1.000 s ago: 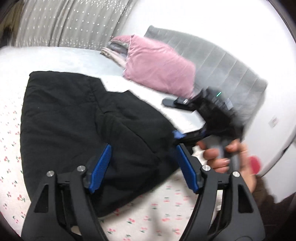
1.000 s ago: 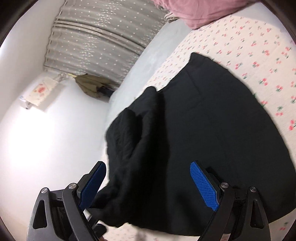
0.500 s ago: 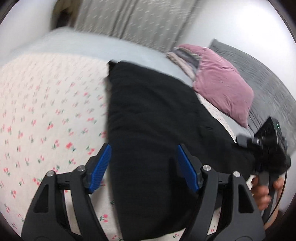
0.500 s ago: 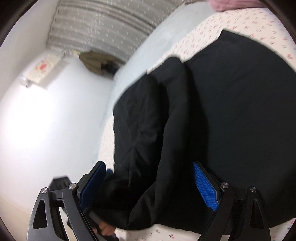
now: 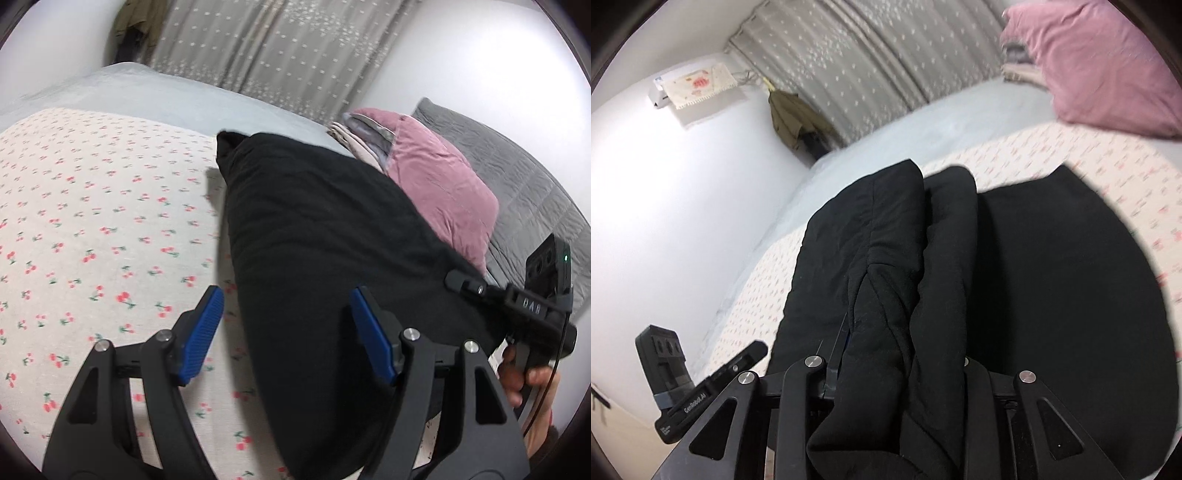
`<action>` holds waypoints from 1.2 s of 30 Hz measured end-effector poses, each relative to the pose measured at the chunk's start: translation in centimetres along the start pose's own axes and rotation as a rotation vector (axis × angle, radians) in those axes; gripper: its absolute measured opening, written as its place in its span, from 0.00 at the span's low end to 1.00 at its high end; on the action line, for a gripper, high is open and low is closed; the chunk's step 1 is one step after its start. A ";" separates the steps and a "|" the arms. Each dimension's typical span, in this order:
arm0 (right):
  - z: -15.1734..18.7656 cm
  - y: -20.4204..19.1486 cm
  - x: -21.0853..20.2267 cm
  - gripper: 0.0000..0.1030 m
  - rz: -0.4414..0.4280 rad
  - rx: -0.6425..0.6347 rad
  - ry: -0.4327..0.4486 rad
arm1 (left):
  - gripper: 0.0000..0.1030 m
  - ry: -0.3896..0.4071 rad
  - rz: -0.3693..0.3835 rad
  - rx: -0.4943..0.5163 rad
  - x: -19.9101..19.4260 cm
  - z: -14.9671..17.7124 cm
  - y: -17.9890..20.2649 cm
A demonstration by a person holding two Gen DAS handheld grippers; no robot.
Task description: Fold large clothes
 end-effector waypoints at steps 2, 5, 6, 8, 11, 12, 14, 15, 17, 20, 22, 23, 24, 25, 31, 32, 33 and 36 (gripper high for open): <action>-0.3 1.4 -1.2 0.29 0.040 -0.003 0.029 | 0.70 -0.011 0.027 0.026 0.5 0.5 1.1; -0.3 4.6 -2.6 0.29 0.081 0.039 0.037 | 0.70 -0.037 0.067 0.062 1.3 1.3 3.0; -0.3 6.0 -2.8 0.29 0.104 0.056 0.037 | 0.70 -0.045 0.075 0.077 1.5 1.5 3.5; 0.3 9.1 -3.6 0.29 0.149 0.100 0.033 | 0.70 -0.068 0.098 0.109 2.1 2.3 4.9; 0.6 12.4 -4.7 0.30 0.146 0.164 0.032 | 0.70 -0.080 0.108 0.139 2.8 3.1 6.4; 0.8 13.0 -5.1 0.30 0.139 0.178 0.031 | 0.70 -0.080 0.110 0.141 2.9 3.2 6.7; 1.2 13.8 -5.1 0.30 0.126 0.198 0.016 | 0.70 -0.090 0.121 0.128 3.4 3.4 6.9; 1.4 14.0 -5.3 0.31 0.124 0.201 0.009 | 0.70 -0.092 0.123 0.120 3.5 3.4 6.8; 1.5 14.0 -5.3 0.36 0.124 0.191 -0.009 | 0.70 -0.089 0.123 0.112 3.6 3.6 6.8; 1.5 14.2 -6.5 0.52 0.115 0.212 -0.017 | 0.70 -0.092 0.125 0.109 3.5 3.4 6.7; 1.3 14.1 -8.5 0.59 0.132 0.229 0.010 | 0.70 -0.100 0.130 0.093 3.4 3.2 6.6; 0.9 14.2 -9.5 0.60 0.135 0.233 0.036 | 0.70 -0.103 0.130 0.087 3.4 3.0 6.6; 0.4 14.1 -10.6 0.60 0.133 0.242 0.068 | 0.70 -0.104 0.129 0.083 3.4 2.9 6.6; 0.0 13.7 -11.5 0.60 0.119 0.252 0.095 | 0.70 -0.103 0.128 0.082 3.3 2.8 6.6; -3.4 11.4 -7.4 0.60 0.004 0.240 -0.005 | 0.81 -0.118 0.111 0.061 3.8 2.2 6.7; -3.6 11.6 -5.8 0.60 0.025 0.237 -0.046 | 0.85 -0.127 0.108 0.052 4.0 2.3 6.6; -3.6 12.0 -4.3 0.60 0.069 0.231 -0.089 | 0.86 -0.136 0.105 0.039 4.1 2.3 6.4; -2.8 13.4 -0.4 0.60 0.230 0.214 -0.198 | 0.94 -0.168 0.112 -0.006 4.5 2.4 6.0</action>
Point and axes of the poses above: each gripper's, at about its wrist camera, not at the fingertips, and x roughly the way its jaws point, y to its right, z to its underside, the point moved 6 cm from there along x, roughly the way its jaws point, and after that the axes turned 2 degrees about -x, right-handed, at the moved point
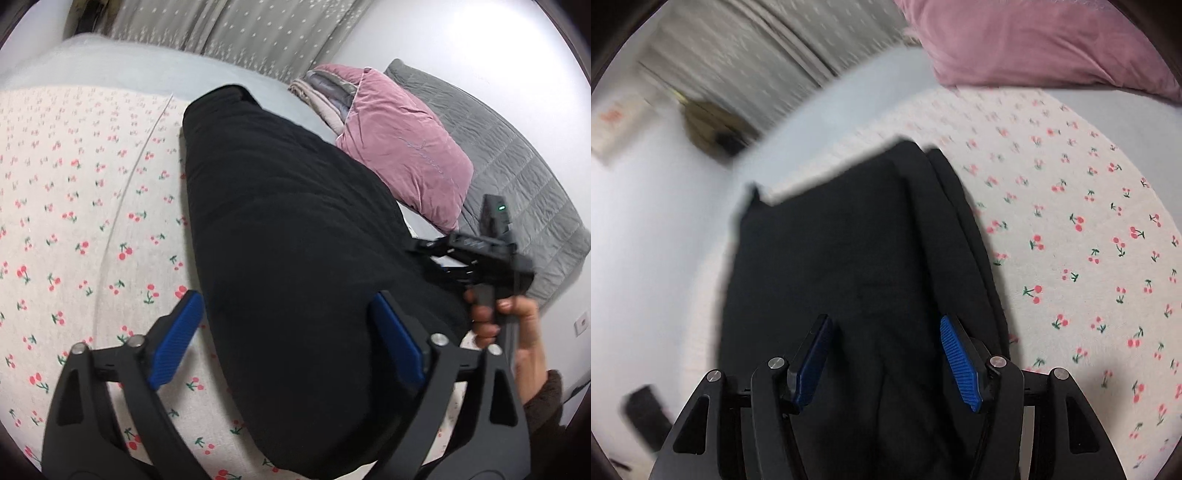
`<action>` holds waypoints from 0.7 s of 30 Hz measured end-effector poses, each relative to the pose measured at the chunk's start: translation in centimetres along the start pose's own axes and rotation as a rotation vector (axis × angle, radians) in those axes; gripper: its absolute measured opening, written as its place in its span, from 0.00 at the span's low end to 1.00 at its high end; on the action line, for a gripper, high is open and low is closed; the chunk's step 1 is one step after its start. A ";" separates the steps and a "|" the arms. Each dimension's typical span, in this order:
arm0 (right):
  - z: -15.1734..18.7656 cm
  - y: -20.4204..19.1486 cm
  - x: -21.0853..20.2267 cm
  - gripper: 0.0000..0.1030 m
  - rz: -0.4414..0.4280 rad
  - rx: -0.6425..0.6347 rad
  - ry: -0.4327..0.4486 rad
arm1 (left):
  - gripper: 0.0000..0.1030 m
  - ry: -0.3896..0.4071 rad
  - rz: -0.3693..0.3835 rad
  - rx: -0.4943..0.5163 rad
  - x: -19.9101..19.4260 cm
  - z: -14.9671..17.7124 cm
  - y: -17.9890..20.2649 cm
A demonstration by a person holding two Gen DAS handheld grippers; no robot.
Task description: Fold large clothes
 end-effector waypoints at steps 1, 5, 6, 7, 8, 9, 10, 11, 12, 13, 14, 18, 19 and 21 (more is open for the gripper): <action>0.1 -0.3 0.9 0.59 0.004 -0.012 -0.007 | 0.97 -0.010 0.002 -0.018 0.1 0.0 -0.2; -0.2 -3.7 -0.9 0.18 -0.030 -0.147 0.097 | 0.97 -0.031 0.034 -0.082 0.6 0.1 -0.9; -0.4 -4.5 -2.2 0.17 -0.047 -0.173 0.152 | 0.97 -0.032 0.040 -0.094 0.6 0.0 -1.0; -0.8 -5.1 -4.6 0.17 -0.063 -0.183 0.246 | 0.97 -0.031 0.048 -0.102 0.6 0.0 -1.1; -0.9 -5.1 -6.1 0.17 -0.087 -0.172 0.305 | 0.97 -0.028 0.063 -0.108 0.5 0.0 -1.0; -1.0 -4.5 -7.3 0.17 -0.098 -0.141 0.348 | 0.97 -0.026 0.072 -0.111 0.4 0.0 -1.0; -0.9 -3.2 -7.7 0.17 -0.063 -0.087 0.367 | 0.97 -0.026 0.075 -0.113 0.4 0.1 -0.9; -0.6 -1.5 -6.9 0.17 0.005 -0.029 0.337 | 0.97 -0.030 0.071 -0.109 0.5 0.1 -0.8; 0.3 0.6 -4.7 0.19 0.074 0.033 0.242 | 0.97 -0.035 0.067 -0.104 0.6 0.2 -0.9; 1.2 1.7 -3.0 0.20 0.090 0.063 0.163 | 0.97 -0.041 0.063 -0.100 0.7 0.4 -0.8; 2.0 2.4 -2.0 0.27 0.072 0.081 0.137 | 0.97 -0.046 0.062 -0.101 0.9 0.5 -0.7; 3.8 4.1 -4.1 0.56 -0.033 0.157 0.213 | 0.97 -0.051 0.081 -0.118 1.0 0.6 -0.6; 4.1 4.5 -4.8 0.57 -0.068 0.182 0.215 | 0.97 -0.052 0.083 -0.119 1.0 0.6 -0.6; 4.2 5.4 -6.2 0.63 -0.111 0.219 0.215 | 0.97 -0.049 0.080 -0.119 1.0 0.5 -0.6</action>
Point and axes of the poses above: each gripper's, at about its wrist camera, not at the fingertips, and x roughly the way its jaws point, y to its right, z to its underside, the point moved 6 cm from there along x, roughly the way its jaws point, and after that the axes turned 2 degrees about -x, right-handed, at the moved point
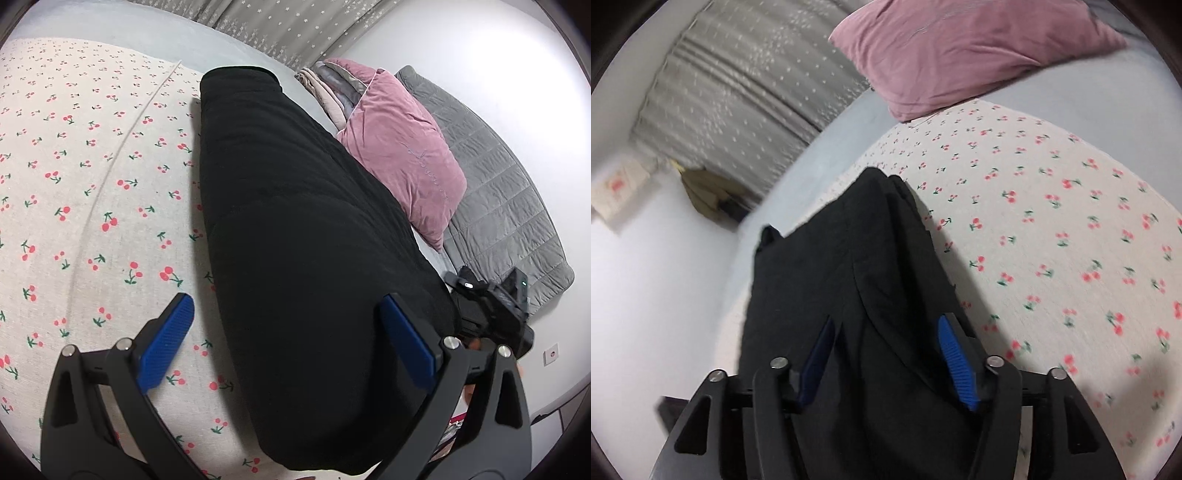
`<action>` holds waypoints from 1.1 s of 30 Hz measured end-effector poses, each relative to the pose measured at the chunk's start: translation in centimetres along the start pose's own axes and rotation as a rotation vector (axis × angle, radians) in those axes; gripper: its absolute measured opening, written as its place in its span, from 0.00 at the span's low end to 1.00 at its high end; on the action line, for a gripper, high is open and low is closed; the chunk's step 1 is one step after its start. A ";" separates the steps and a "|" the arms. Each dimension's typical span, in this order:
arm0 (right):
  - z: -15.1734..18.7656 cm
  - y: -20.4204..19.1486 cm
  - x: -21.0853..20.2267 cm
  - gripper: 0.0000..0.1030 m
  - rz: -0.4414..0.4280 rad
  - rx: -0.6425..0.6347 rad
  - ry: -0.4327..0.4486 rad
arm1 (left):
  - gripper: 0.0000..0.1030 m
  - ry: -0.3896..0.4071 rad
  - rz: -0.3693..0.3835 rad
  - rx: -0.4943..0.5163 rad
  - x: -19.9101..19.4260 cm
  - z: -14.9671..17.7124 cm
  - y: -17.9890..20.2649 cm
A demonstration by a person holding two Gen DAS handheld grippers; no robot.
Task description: Fold large clothes
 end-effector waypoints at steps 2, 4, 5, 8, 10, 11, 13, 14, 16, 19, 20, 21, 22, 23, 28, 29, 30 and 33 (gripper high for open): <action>-0.3 0.4 -1.5 0.69 0.019 0.010 0.012 | 0.97 0.001 -0.002 0.001 0.0 0.0 0.1; -0.3 0.9 -2.4 0.71 0.040 0.021 -0.004 | 0.97 0.000 -0.002 -0.001 0.0 0.0 0.1; 0.1 1.0 -2.4 0.71 0.040 0.030 -0.028 | 0.97 -0.001 -0.001 -0.003 0.1 0.0 0.1; 2.2 0.7 -2.7 0.72 -0.004 0.052 -0.107 | 0.97 -0.014 0.015 -0.021 0.1 0.1 0.0; 2.5 -0.2 -2.4 0.60 0.009 -0.003 -0.092 | 0.97 -0.022 0.025 -0.032 0.3 0.1 0.0; 2.6 -0.7 -2.3 0.37 0.001 -0.027 -0.090 | 0.97 -0.024 0.030 -0.035 0.3 0.1 0.0; 2.9 -1.7 -2.7 0.32 -0.035 -0.046 -0.089 | 0.97 -0.024 0.033 -0.033 0.3 0.0 0.2; 2.9 -2.6 -3.3 0.30 -0.045 -0.074 -0.080 | 0.97 -0.021 0.031 -0.030 0.2 0.0 0.2; 3.3 -3.5 -4.2 0.29 -0.034 -0.101 -0.092 | 0.97 -0.009 0.031 -0.022 0.0 -0.1 0.3; 4.3 -2.7 -3.9 0.30 0.083 -0.121 -0.126 | 0.97 -0.012 0.021 -0.013 0.0 -0.1 0.1; 4.8 -1.8 -2.9 0.35 0.113 -0.112 -0.151 | 0.97 -0.021 0.020 -0.012 0.1 0.0 0.1; 5.3 -0.7 -1.5 0.43 0.136 -0.101 -0.192 | 0.97 -0.025 0.019 -0.011 0.2 0.1 0.1; 5.7 0.2 -0.9 0.48 0.136 -0.087 -0.208 | 0.97 -0.030 0.018 -0.012 0.3 0.2 0.1; 5.6 0.5 -1.0 0.57 0.124 -0.067 -0.200 | 0.97 -0.034 0.020 -0.012 0.3 0.2 0.1; 3.5 -0.2 -3.9 0.79 0.071 -0.087 -0.078 | 0.97 -0.054 0.046 -0.050 0.5 0.0 0.0; 3.2 -0.3 -4.2 0.82 0.069 -0.093 -0.048 | 0.98 -0.062 0.066 -0.068 0.6 -0.1 -0.1; 2.7 -0.5 -4.4 0.83 0.064 -0.104 -0.016 | 0.98 -0.068 0.083 -0.082 0.7 0.0 -0.1; 1.9 -1.5 -3.8 0.85 0.027 -0.176 -0.005 | 0.99 -0.105 0.101 -0.127 1.3 -0.3 -0.7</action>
Point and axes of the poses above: each gripper's, at about its wrist camera, not at the fingertips, and x roughly the way its jaws point, y to its right, z to its underside, the point moved 6 cm from there along x, roughly the way its jaws point, and after that the axes turned 2 degrees about -x, right-handed, at the moved point
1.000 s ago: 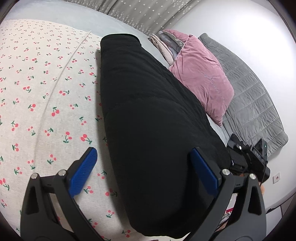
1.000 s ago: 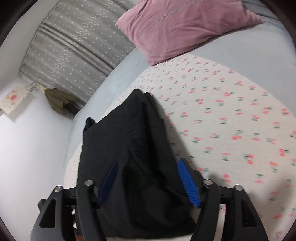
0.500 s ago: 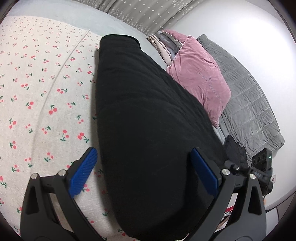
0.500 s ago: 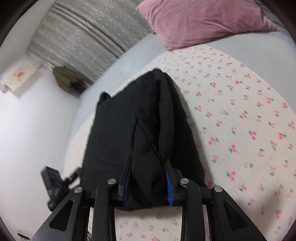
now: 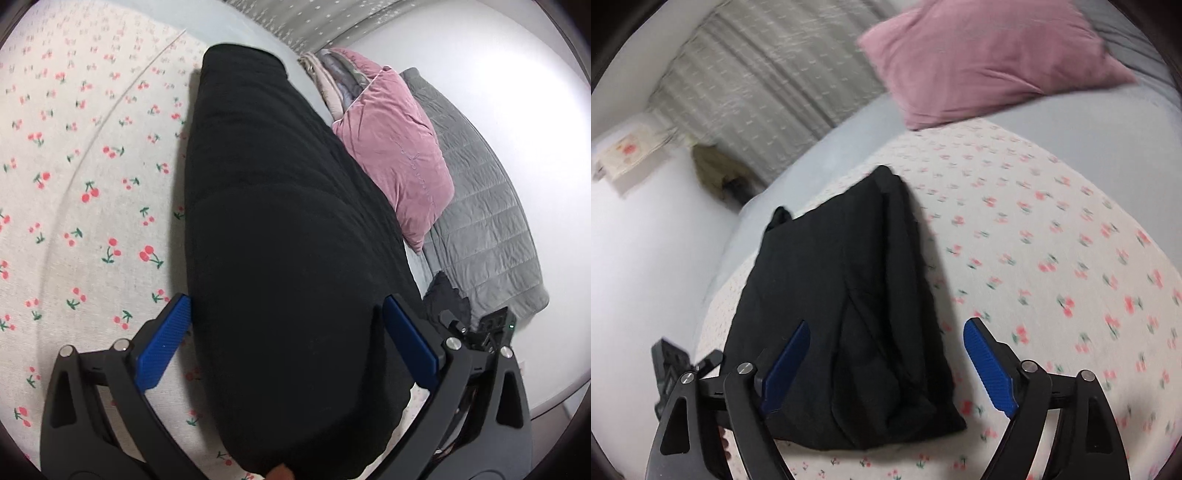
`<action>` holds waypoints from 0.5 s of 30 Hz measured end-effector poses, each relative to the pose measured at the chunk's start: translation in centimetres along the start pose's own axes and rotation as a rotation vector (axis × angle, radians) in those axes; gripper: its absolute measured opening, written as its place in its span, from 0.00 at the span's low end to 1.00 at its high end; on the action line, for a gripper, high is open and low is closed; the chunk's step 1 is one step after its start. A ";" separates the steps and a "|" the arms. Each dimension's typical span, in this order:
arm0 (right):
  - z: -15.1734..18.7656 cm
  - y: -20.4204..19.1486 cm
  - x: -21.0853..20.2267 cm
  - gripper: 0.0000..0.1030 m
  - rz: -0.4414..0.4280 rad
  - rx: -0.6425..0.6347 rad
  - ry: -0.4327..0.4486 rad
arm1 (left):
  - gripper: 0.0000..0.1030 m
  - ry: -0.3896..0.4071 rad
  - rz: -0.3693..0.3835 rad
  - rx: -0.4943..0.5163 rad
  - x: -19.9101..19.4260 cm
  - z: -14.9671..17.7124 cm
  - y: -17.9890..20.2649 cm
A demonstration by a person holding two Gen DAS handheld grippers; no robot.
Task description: Fold large clothes
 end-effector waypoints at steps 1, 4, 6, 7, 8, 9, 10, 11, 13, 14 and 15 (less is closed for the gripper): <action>-0.2 -0.2 0.5 0.85 -0.011 -0.007 -0.022 | 0.99 -0.016 -0.004 -0.008 0.2 -0.1 -0.2; -1.2 -0.3 2.5 0.85 -0.036 -0.019 -0.102 | 0.99 -0.073 0.007 -0.039 1.2 -0.5 -0.9; -1.8 -0.2 3.7 0.85 -0.060 -0.015 -0.127 | 1.00 -0.110 0.022 -0.047 1.7 -0.6 -1.3; -2.0 0.2 4.6 0.85 -0.066 -0.014 -0.143 | 1.00 -0.124 0.026 -0.046 2.0 -0.6 -1.5; -2.0 0.5 5.0 0.85 -0.067 -0.012 -0.153 | 1.00 -0.137 0.033 -0.041 2.4 -0.5 -1.5; -1.9 0.9 5.5 0.86 -0.071 -0.005 -0.165 | 1.00 -0.148 0.040 -0.036 2.6 -0.5 -1.5; -1.6 1.5 6.2 0.86 -0.097 0.019 -0.187 | 1.00 -0.163 0.048 -0.034 3.0 -0.5 -1.5; -1.5 1.9 6.8 0.86 -0.127 0.044 -0.206 | 1.00 -0.177 0.057 -0.036 3.3 -0.6 -1.6; -1.1 2.7 7.7 0.86 -0.186 0.094 -0.241 | 1.00 -0.199 0.074 -0.038 3.6 -0.6 -1.8; -0.9 2.8 7.9 0.88 -0.209 0.114 -0.258 | 1.00 -0.206 0.079 -0.036 3.8 -0.6 -1.8; -0.7 3.1 8.3 0.92 -0.224 0.127 -0.269 | 1.00 -0.210 0.085 -0.029 3.8 -0.6 -1.8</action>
Point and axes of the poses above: each gripper's, at about its wrist camera, not at the fingertips, and x roughly the way its jaws point, y to its right, z to its underside, the point moved 6 cm from there along x, roughly the way its jaws point, and after that the axes turned 2 degrees about -x, right-handed, at the moved point
